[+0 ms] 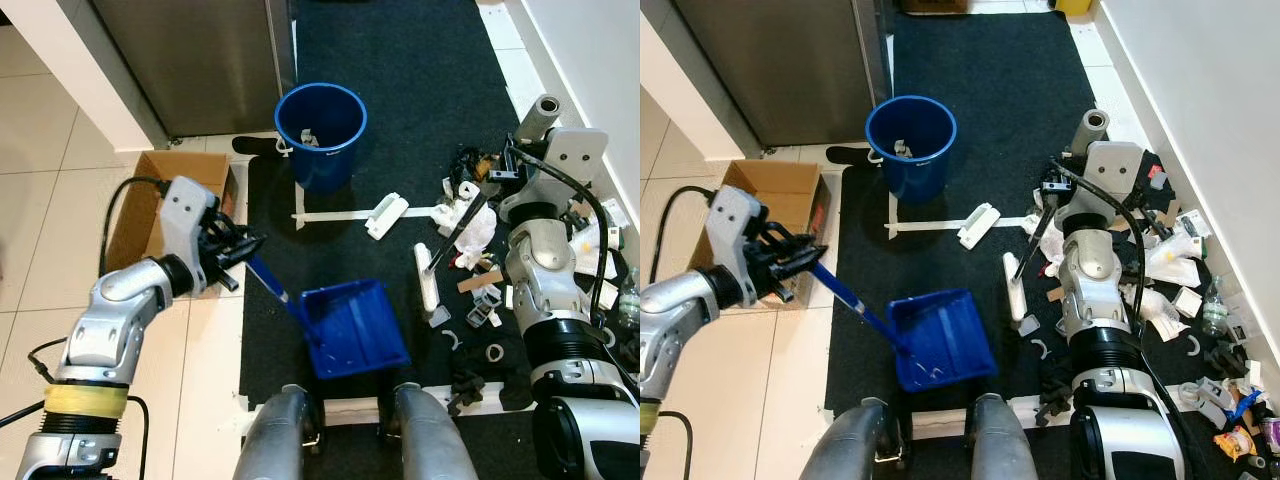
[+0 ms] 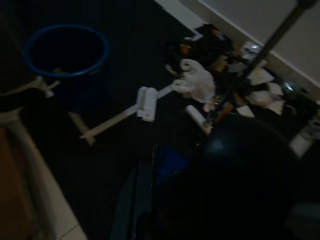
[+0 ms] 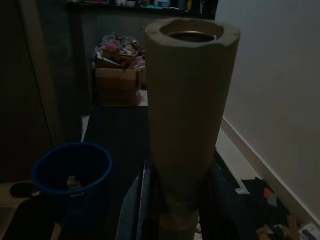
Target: Sweep floor
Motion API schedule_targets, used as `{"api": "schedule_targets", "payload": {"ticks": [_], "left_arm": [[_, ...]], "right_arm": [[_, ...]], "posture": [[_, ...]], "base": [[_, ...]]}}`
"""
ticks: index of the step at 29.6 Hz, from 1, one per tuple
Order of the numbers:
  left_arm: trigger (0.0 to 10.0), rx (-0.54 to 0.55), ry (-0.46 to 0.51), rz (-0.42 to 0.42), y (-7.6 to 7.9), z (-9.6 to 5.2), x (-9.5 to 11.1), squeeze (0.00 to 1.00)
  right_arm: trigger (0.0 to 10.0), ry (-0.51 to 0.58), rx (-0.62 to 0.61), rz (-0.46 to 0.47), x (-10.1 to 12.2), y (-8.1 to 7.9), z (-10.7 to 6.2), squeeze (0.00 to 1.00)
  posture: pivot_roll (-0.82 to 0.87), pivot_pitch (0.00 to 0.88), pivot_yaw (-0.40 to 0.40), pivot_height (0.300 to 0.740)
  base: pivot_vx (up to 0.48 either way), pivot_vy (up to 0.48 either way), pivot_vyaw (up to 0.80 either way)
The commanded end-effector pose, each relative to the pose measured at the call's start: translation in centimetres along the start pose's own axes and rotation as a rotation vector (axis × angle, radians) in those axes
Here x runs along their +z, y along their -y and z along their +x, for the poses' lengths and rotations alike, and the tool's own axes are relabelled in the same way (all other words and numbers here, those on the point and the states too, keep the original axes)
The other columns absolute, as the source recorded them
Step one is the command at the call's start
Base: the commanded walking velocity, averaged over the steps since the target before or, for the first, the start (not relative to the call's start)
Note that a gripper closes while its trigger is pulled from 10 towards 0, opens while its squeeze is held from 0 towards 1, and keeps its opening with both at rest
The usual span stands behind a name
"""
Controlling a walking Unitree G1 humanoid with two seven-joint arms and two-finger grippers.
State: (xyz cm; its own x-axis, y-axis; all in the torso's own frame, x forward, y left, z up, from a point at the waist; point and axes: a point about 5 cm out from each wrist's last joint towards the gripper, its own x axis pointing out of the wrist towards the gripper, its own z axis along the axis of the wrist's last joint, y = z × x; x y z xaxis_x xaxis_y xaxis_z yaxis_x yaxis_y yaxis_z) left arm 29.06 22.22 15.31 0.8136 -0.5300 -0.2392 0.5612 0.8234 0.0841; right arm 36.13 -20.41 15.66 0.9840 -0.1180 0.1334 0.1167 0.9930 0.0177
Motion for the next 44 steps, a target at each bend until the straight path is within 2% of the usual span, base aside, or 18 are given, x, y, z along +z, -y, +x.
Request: {"api": "schedule_targets", "payload": {"ticks": [1, 9, 15, 31, 44], "left_arm": [[10.0, 0.005, 0.041, 0.021, -0.02, -0.17, 1.03, 0.0], [10.0, 0.026, 0.048, -0.015, 0.11, 0.1, 0.83, 0.0], [10.0, 0.096, 0.058, -0.042, -0.22, 0.21, 0.7, 0.0], [10.0, 0.189, 0.039, -0.021, -0.34, 0.68, 0.29, 0.0], [10.0, 0.177, 0.03, -0.022, 0.19, 0.81, 0.35, 0.0]], "right_arm": [[10.0, 0.049, -0.019, 0.013, 0.96, 0.39, 0.1, 0.0], [10.0, 0.04, -0.014, 0.015, 0.67, 0.23, -0.06, 0.0], [10.0, 0.027, -0.008, 0.014, 0.38, 0.12, -0.05, 0.0], [10.0, 0.019, 0.004, 0.011, 0.18, -0.05, -0.07, 0.0], [10.0, 0.016, 0.009, 0.011, 0.1, -0.13, -0.05, 0.0]], "posture": [[-0.02, 0.187, 0.014, 0.74], [-0.02, 0.188, 0.011, 0.74], [-0.02, 0.185, 0.006, 0.74], [-0.02, 0.177, 0.0, 0.74], [-0.02, 0.177, -0.002, 0.74]], "base": [[0.0, 0.0, 0.0], [0.0, 0.0, 0.0], [0.0, 0.0, 0.0], [0.0, 0.0, 0.0], [-0.365, 0.0, 0.0]]}}
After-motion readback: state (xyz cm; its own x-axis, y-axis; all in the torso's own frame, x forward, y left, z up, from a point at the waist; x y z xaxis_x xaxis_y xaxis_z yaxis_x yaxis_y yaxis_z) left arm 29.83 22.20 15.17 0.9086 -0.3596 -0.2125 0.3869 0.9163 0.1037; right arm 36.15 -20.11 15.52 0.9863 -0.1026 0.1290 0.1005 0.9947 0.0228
